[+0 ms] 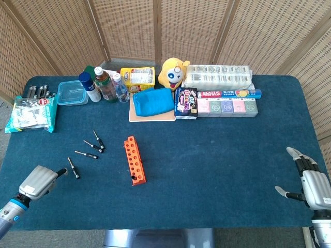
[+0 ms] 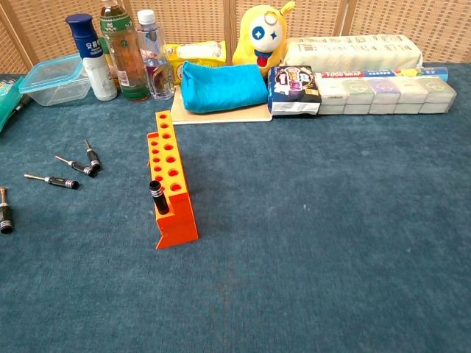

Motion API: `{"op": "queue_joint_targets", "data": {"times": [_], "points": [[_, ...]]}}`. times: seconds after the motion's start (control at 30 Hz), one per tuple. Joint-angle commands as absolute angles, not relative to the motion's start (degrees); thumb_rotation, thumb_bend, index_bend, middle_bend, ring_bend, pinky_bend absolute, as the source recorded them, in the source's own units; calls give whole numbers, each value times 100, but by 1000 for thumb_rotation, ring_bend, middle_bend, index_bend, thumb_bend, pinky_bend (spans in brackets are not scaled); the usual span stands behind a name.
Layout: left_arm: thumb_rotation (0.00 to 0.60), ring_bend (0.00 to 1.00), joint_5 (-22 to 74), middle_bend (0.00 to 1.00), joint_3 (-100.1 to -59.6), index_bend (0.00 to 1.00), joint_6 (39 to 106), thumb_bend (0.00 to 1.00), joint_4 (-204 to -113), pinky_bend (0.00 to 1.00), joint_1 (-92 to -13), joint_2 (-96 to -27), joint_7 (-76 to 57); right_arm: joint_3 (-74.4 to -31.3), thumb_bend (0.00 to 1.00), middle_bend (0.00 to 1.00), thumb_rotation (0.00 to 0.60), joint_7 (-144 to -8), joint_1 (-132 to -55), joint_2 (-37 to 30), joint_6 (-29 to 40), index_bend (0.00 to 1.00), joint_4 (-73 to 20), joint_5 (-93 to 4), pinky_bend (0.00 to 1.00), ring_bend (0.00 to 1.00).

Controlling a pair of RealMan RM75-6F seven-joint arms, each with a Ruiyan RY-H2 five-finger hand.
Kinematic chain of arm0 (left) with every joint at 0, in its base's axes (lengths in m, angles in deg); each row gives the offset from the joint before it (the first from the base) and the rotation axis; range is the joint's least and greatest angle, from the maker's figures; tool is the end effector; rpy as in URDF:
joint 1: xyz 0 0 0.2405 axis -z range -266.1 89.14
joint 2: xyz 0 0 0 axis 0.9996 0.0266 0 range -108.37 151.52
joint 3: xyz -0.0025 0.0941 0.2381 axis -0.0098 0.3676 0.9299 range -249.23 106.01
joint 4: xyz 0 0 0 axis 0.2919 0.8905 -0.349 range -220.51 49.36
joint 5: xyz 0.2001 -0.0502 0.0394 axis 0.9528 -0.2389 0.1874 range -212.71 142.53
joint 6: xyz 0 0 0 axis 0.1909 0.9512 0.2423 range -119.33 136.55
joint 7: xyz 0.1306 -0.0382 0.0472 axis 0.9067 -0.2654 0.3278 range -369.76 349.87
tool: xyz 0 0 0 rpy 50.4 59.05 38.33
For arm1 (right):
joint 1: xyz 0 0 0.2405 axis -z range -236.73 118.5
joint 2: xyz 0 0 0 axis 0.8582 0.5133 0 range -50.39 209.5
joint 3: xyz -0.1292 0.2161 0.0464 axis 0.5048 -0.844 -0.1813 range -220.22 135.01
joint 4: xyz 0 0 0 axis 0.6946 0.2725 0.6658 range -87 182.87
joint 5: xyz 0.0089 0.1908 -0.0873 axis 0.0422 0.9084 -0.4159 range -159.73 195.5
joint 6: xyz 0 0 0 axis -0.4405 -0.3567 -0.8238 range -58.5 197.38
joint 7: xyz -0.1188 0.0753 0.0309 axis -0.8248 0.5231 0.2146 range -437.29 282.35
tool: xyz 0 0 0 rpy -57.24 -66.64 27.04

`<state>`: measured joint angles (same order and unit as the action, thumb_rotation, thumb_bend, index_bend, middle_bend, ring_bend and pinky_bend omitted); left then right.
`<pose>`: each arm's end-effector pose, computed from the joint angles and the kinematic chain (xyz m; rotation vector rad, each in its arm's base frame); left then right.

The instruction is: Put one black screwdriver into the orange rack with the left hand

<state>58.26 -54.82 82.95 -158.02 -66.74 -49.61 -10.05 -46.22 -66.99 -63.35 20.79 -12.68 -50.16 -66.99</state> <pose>-0.3416 0.2043 0.0897 -2.0190 -0.7563 -0.5989 -0.3036 -0.1790 0.1751 1.3140 -1.0906 1.0125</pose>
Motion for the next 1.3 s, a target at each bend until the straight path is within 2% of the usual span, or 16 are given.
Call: {"op": "queue_joint_targets", "data": {"times": [0.03,0.3,0.57,1.3], "points": [[600,1000,6024,1000,-5469,357,8329,392,-15410,1000,-6782,-5243,-1164,-4623,0,98,600,-6702,-6340,2076,-1255,39,-5013,-6688,106,153],[600,1000,6142,1000,-5640,378,8323,393,-14922,1000,-6820,-5701,-1476,-4620,1,98,600,-6676,-6345,2084,-1237,38,-5013,-6679,106,153],[600,1000,6252,1000,-5807,378,8555,393,-14735,1000,-6868,-5823,-1542,-4629,0,98,600,-6633,-6346,2099,-1224,38,-5004,-6645,106,155],[600,1000,6231,1000,-6019,378,8151,402,-14539,1000,-6830,-6175,-1090,-4622,0,98,600,-6604,-6355,2120,-1190,38,-5015,-6631,106,155]]}}
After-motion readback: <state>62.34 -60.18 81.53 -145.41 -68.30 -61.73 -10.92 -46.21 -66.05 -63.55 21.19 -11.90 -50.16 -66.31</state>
